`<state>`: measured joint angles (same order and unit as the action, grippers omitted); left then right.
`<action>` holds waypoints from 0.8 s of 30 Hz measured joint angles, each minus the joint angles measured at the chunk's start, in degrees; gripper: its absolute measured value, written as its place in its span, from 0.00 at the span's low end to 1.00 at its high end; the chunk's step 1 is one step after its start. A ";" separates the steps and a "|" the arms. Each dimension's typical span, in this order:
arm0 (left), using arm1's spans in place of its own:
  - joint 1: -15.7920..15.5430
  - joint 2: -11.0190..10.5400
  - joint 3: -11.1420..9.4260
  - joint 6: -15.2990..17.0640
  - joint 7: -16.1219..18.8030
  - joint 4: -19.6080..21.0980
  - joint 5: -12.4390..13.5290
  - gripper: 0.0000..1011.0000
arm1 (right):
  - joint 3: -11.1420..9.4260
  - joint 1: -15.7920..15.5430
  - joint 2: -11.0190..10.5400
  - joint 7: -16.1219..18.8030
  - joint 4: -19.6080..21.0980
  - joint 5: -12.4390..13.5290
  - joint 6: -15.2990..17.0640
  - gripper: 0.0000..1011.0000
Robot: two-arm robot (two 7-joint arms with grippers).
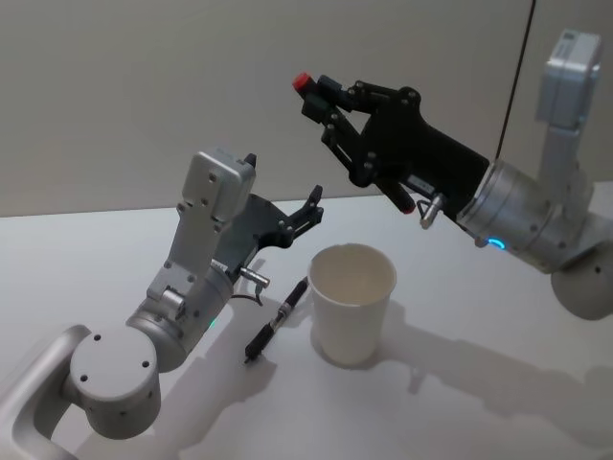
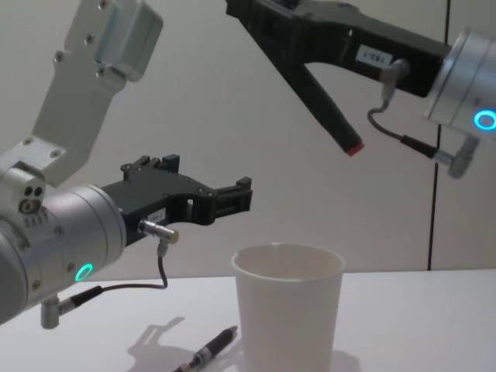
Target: Place the pen into the pen holder.
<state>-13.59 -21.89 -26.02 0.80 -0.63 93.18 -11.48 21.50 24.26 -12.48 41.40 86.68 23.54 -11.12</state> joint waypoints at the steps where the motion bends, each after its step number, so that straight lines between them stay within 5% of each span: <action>1: 0.00 0.00 0.00 0.00 0.00 0.00 0.00 0.99 | 0.00 0.00 0.00 0.00 0.00 0.00 0.00 0.17; 13: 0.00 0.00 0.00 0.00 0.00 0.00 0.00 0.99 | 1.84 -0.82 1.09 -5.25 -1.01 -6.43 -4.13 0.17; 24: 0.00 0.00 0.00 0.00 0.00 0.00 0.00 0.99 | 3.06 -1.31 1.81 -6.80 -2.76 -8.42 -5.35 0.17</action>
<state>-13.59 -21.89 -26.03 0.80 -0.62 93.17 -11.48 24.55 22.95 -10.67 34.60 83.91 15.12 -16.47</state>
